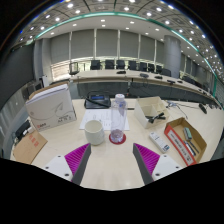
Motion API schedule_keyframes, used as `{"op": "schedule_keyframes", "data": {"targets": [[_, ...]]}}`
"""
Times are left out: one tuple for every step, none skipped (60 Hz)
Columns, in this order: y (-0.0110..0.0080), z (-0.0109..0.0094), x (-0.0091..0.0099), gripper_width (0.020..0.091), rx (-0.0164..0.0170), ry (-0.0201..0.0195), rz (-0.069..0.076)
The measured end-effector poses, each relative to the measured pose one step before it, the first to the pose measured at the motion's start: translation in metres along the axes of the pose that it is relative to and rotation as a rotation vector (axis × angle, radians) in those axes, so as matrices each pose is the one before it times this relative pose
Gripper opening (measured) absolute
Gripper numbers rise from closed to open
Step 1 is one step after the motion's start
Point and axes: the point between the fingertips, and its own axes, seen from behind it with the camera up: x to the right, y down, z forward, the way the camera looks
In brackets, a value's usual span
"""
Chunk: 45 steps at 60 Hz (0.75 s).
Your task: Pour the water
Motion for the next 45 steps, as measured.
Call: {"op": "schedule_keyframes", "data": {"targets": [[0.00301, -0.00767, -0.00410, 0.0858, -0.00485, 0.00096, -0.0013], [0.00191, -0.00864, -0.00481, 0.0858, -0.00567, 0.00025, -0.0011], [0.00201, -0.00859, -0.00471, 0.0858, -0.00501, 0.00087, -0.0001], [0.00185, -0.00837, -0.00415, 0.0855, -0.00400, 0.00218, 0.0010], [0.00161, -0.00813, -0.00397, 0.0853, -0.00322, 0.00337, 0.0017], [0.00176, -0.00784, -0.00448, 0.0854, -0.00263, 0.00172, 0.0011], [0.00176, -0.00760, -0.00433, 0.0857, -0.00243, 0.00088, 0.0009], [0.00200, -0.00756, -0.00422, 0.0860, -0.00357, 0.00114, 0.0010], [0.00155, -0.00849, -0.00487, 0.0862, -0.00695, 0.00211, 0.0006], [0.00186, -0.00694, -0.00410, 0.0863, -0.00300, 0.00152, 0.0006], [0.00188, -0.00631, -0.00401, 0.0862, 0.00082, 0.00123, 0.0006], [0.00098, -0.00602, -0.00331, 0.0864, 0.00225, 0.00142, 0.0000], [0.00069, -0.00588, -0.00321, 0.0864, 0.00192, 0.00187, 0.0005], [0.00063, -0.00540, -0.00309, 0.0862, 0.00098, 0.00212, 0.0008], [0.00112, -0.00536, -0.00311, 0.0861, 0.00006, 0.00223, -0.0004], [0.00111, -0.00480, -0.00267, 0.0862, 0.00001, 0.00201, -0.0015], [0.00117, -0.00477, -0.00261, 0.0862, -0.00009, 0.00180, -0.0010], [0.00044, -0.00510, -0.00214, 0.0863, -0.00067, 0.00267, 0.0003], [0.00098, -0.00404, -0.00234, 0.0863, -0.00019, 0.00183, 0.0022], [0.00094, -0.00351, -0.00244, 0.0863, -0.00025, 0.00092, 0.0016], [0.00102, -0.00322, -0.00207, 0.0864, 0.00021, -0.00002, 0.0006], [0.00073, -0.00311, -0.00190, 0.0862, -0.00004, 0.00006, 0.0007], [0.00105, -0.00282, -0.00176, 0.0861, -0.00147, 0.00137, 0.0019], [0.00115, -0.00246, -0.00131, 0.0862, -0.00205, 0.00149, 0.0023], [0.00128, -0.00205, -0.00126, 0.0862, -0.00134, 0.00049, 0.0019], [0.00056, -0.00180, -0.00121, 0.0859, 0.00014, 0.00030, 0.0006], [0.00039, -0.00177, -0.00093, 0.0861, 0.00044, 0.00080, 0.0001], [0.00040, -0.00184, -0.00057, 0.0860, 0.00030, 0.00173, 0.0003], [0.00030, -0.00169, -0.00024, 0.0859, -0.00002, 0.00256, 0.0010], [0.00056, -0.00154, -0.00020, 0.0860, -0.00003, 0.00252, 0.0007], [0.00045, -0.00141, -0.00005, 0.0859, 0.00023, 0.00234, 0.0003], [0.00008, -0.00139, 0.00002, 0.0857, 0.00070, 0.00160, 0.0006], [0.00048, -0.00095, -0.00117, 0.0857, -0.00025, 0.00053, 0.0012], [0.00055, -0.00128, -0.00080, 0.0859, -0.00062, -0.00254, 0.0018], [0.00002, -0.00098, -0.00089, 0.0858, 0.00102, -0.00347, 0.0016], [0.00006, -0.00074, -0.00096, 0.0859, 0.00328, -0.00303, 0.0013], [-0.00034, -0.00059, -0.00102, 0.0859, 0.00511, -0.00241, 0.0011], [-0.00038, -0.00084, -0.00110, 0.0859, 0.00474, -0.00231, 0.0009], [-0.00039, -0.00092, -0.00117, 0.0863, 0.00263, -0.00291, -0.0014], [0.00007, -0.00091, -0.00134, 0.0861, 0.00039, -0.00322, -0.0048], [0.00044, -0.00069, -0.00145, 0.0861, -0.00238, -0.00365, -0.0068], [-0.00005, -0.00075, -0.00173, 0.0861, -0.00319, -0.00472, -0.0065], [0.00122, -0.00034, -0.00108, 0.0858, -0.00325, -0.00504, -0.0018], [0.00048, -0.00046, -0.00104, 0.0857, -0.00144, -0.00412, 0.0010], [0.00019, -0.00047, -0.00094, 0.0858, 0.00009, -0.00270, 0.0018]]}}
